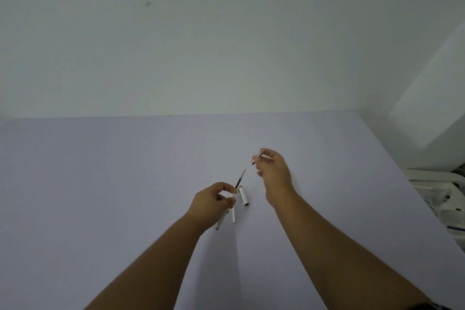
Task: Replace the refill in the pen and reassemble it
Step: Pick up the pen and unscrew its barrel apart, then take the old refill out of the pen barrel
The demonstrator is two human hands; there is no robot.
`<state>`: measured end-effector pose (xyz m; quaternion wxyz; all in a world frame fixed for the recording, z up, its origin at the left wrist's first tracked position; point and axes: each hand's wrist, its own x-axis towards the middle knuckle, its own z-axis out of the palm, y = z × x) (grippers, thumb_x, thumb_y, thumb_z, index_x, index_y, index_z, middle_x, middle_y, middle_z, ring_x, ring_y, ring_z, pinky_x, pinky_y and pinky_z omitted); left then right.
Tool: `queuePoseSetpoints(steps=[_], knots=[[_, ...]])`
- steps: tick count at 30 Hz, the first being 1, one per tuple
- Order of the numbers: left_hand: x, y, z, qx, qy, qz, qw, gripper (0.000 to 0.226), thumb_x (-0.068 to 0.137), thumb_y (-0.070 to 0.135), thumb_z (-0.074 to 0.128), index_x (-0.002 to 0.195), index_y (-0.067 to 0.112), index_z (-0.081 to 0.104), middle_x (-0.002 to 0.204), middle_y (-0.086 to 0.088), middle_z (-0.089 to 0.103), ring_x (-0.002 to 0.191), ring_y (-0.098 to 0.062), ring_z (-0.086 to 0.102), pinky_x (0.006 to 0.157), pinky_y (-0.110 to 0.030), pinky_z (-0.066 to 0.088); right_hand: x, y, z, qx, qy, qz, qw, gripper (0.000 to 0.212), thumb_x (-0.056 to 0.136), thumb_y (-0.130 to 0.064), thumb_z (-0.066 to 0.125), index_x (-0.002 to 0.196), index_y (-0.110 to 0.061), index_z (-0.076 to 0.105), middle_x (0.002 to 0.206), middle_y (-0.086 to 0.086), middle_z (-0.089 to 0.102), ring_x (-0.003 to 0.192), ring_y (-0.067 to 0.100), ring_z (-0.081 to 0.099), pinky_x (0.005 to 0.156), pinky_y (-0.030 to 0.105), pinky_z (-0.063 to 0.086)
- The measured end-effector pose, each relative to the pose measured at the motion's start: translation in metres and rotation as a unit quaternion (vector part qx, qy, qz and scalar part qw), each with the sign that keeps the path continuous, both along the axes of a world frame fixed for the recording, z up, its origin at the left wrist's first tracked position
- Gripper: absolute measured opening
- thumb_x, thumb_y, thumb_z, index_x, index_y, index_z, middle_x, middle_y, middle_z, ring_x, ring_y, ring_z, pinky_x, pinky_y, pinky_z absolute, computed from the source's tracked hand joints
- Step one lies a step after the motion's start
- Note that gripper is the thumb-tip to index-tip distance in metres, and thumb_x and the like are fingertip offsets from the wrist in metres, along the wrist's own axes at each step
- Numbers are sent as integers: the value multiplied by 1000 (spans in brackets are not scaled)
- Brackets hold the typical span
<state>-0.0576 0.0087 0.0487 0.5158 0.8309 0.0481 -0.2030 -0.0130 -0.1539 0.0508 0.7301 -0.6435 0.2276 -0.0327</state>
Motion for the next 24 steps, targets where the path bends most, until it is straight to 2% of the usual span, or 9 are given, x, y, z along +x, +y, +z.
queuePoseSetpoints(steps=[2, 4, 6, 9, 12, 15, 24], knots=[[1, 2, -3, -3, 2, 8, 1000, 10, 85, 22, 63, 91, 29, 65, 74, 1, 70, 63, -11, 62, 68, -25, 49, 9, -11, -4, -39, 8, -29, 999, 18, 83, -10, 62, 96, -22, 58, 84, -2, 68, 77, 12, 61, 66, 22, 46], [3, 3, -6, -3, 4, 21, 1000, 10, 85, 22, 63, 90, 30, 65, 75, 0, 71, 65, -11, 62, 68, -25, 50, 12, -18, -16, -126, 59, 16, 990, 16, 81, -8, 60, 96, -16, 62, 86, 4, 68, 75, 18, 61, 65, 25, 47], [4, 4, -11, -6, 7, 35, 999, 12, 84, 22, 63, 87, 33, 65, 75, 1, 71, 66, -11, 63, 69, -25, 52, 6, -18, -35, -233, 123, 114, 958, 19, 81, -9, 60, 99, -13, 65, 94, 9, 69, 81, 23, 63, 69, 27, 47], [7, 4, -19, -7, 14, 44, 999, 15, 83, 22, 64, 84, 37, 64, 73, 2, 71, 66, -10, 64, 68, -24, 52, -6, -14, -64, -355, 154, 207, 899, 22, 84, -10, 57, 104, -13, 67, 109, 9, 69, 100, 25, 63, 78, 24, 45], [10, 3, -26, -4, 20, 42, 999, 14, 83, 24, 65, 84, 38, 64, 73, 3, 71, 67, -10, 64, 70, -25, 53, -13, -13, -81, -402, 154, 222, 875, 23, 86, -9, 53, 104, -11, 67, 111, 12, 67, 103, 28, 62, 87, 29, 49], [11, 4, -32, -1, 27, 41, 999, 13, 83, 24, 65, 85, 37, 64, 73, 3, 72, 69, -11, 64, 73, -27, 54, -16, -12, -90, -440, 146, 230, 856, 19, 87, -12, 55, 102, -8, 66, 108, 15, 67, 102, 30, 61, 87, 36, 50], [15, 4, -40, 6, 30, 36, 999, 12, 84, 24, 64, 88, 35, 65, 75, 1, 72, 71, -12, 64, 75, -28, 53, -17, -10, -99, -415, 131, 208, 876, 14, 84, -13, 60, 94, -7, 67, 98, 13, 67, 88, 27, 62, 75, 33, 49]])
